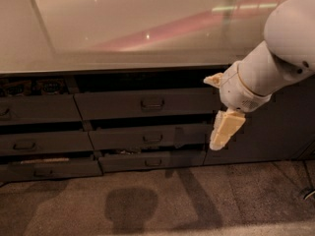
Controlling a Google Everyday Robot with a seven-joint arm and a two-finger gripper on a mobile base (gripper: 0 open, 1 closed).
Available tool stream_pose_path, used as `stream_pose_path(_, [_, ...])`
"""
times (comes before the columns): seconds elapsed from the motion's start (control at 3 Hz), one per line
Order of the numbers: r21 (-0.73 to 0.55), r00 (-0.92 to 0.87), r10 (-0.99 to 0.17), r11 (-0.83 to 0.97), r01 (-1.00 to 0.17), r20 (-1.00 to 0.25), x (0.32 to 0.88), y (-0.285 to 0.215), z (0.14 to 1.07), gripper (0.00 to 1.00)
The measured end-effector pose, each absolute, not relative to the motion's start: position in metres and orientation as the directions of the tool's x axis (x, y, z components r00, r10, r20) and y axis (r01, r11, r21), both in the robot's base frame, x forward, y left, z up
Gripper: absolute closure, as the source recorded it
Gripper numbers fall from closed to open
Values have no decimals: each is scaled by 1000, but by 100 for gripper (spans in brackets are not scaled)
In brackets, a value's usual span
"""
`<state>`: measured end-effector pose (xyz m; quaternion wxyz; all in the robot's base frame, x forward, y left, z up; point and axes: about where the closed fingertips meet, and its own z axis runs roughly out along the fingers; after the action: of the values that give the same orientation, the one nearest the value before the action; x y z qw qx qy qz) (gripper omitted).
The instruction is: Open top drawer
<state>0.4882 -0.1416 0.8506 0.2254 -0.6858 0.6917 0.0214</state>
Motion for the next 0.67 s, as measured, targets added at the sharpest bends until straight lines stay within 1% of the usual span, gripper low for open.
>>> stream_pose_path(0.33, [-280,42,-939,59,-958,-341,488,-142,851,0])
stream_pose_path(0.67, [-225,27,-929,61,-973,-369,503,-149,823,0])
